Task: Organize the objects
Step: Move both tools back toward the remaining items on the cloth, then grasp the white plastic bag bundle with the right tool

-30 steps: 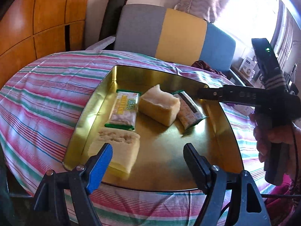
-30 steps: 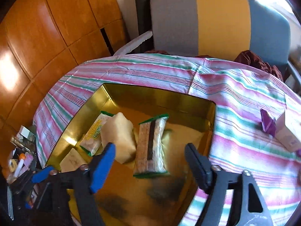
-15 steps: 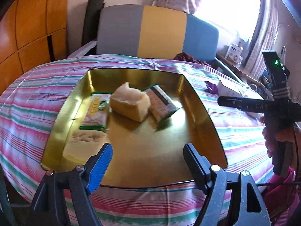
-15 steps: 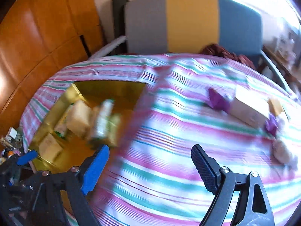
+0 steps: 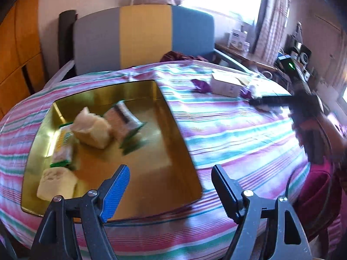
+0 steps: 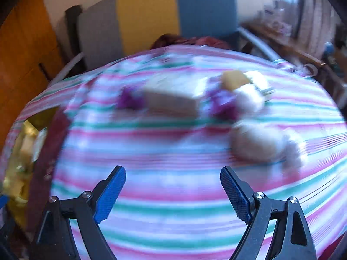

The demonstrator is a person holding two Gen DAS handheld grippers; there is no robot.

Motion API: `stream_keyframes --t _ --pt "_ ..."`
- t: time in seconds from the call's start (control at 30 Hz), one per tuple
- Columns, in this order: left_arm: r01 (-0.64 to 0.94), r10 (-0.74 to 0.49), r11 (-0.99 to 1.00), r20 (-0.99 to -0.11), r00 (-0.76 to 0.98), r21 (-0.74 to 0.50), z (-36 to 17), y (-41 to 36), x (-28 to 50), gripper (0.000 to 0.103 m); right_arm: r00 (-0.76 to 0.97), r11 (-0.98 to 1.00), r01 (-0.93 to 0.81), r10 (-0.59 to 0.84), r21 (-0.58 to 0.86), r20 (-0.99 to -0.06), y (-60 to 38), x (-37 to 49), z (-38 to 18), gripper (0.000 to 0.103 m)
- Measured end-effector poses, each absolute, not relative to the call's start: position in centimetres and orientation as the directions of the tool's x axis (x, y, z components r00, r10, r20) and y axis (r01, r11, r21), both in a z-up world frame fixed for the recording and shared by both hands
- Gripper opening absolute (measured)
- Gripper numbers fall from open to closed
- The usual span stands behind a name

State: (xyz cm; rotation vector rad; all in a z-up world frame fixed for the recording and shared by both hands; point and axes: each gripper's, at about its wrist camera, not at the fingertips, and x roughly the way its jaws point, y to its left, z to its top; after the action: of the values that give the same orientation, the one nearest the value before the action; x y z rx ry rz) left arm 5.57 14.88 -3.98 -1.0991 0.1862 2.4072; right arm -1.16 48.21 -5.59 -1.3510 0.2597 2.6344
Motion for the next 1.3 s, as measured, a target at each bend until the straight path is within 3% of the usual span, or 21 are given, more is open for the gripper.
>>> stream_keyframes --t 0.17,0.33,0.5,0.63,0.7,0.8,0.9,1.1,1.2,1.27,1.3 --pt "-0.550 0.394 -0.834 -0.740 -0.546 -0.038 -3.6 17.4 7.2 0.078 -0.553 -0.935 -0.355 0.211 -0.001 -0.806 54.7 -3.6 -5.2 0.090" --pt "-0.583 0.400 -0.812 -0.747 -0.531 -0.020 -3.5 18.8 8.3 0.078 -0.489 -0.914 -0.406 0.222 -0.005 -0.844 58.1 -5.1 -6.6 0.089" --pt "-0.612 0.408 -0.791 -0.747 -0.525 -0.001 -3.4 20.5 8.5 0.078 -0.477 -0.925 -0.354 0.052 0.137 -0.878 57.5 -3.9 -8.1 0.089" --pt "-0.635 0.429 -0.772 -0.754 -0.497 -0.021 -3.8 22.2 8.5 0.078 -0.545 -0.906 -0.217 -0.196 0.363 -0.815 55.7 -1.1 -6.5 0.087" --pt "-0.652 0.434 -0.758 -0.762 -0.481 -0.021 -4.1 22.9 8.6 0.078 -0.584 -0.912 -0.222 -0.160 0.346 -0.796 55.5 0.2 -5.4 0.087" --pt "-0.676 0.436 -0.737 -0.777 -0.454 -0.019 -4.7 24.2 8.9 0.078 -0.638 -0.903 -0.363 0.062 0.229 -0.767 58.8 1.4 -3.9 0.093" --pt "-0.692 0.442 -0.722 -0.780 -0.443 -0.016 -4.8 24.9 9.3 0.078 -0.586 -0.867 -0.486 0.234 0.106 -0.776 62.9 0.9 -4.8 0.096" --pt "-0.695 0.437 -0.719 -0.787 -0.435 -0.015 -4.8 25.9 8.9 0.078 -0.492 -0.840 -0.526 0.175 0.131 -0.853 66.5 -0.4 -8.7 0.093" --pt "-0.695 0.441 -0.718 -0.796 -0.414 -0.036 -4.8 26.8 8.2 0.078 -0.468 -0.853 -0.512 0.180 0.100 -0.865 66.3 -0.9 -9.6 0.080" --pt "-0.697 0.451 -0.715 -0.796 -0.403 -0.053 -4.7 27.7 7.6 0.078 -0.441 -0.868 -0.492 0.183 0.066 -0.879 65.5 -0.9 -10.2 0.057" --pt "-0.699 0.457 -0.713 -0.795 -0.399 -0.058 -4.7 28.1 7.4 0.078 -0.432 -0.871 -0.488 0.183 0.058 -0.883 65.3 -0.9 -10.5 0.055"
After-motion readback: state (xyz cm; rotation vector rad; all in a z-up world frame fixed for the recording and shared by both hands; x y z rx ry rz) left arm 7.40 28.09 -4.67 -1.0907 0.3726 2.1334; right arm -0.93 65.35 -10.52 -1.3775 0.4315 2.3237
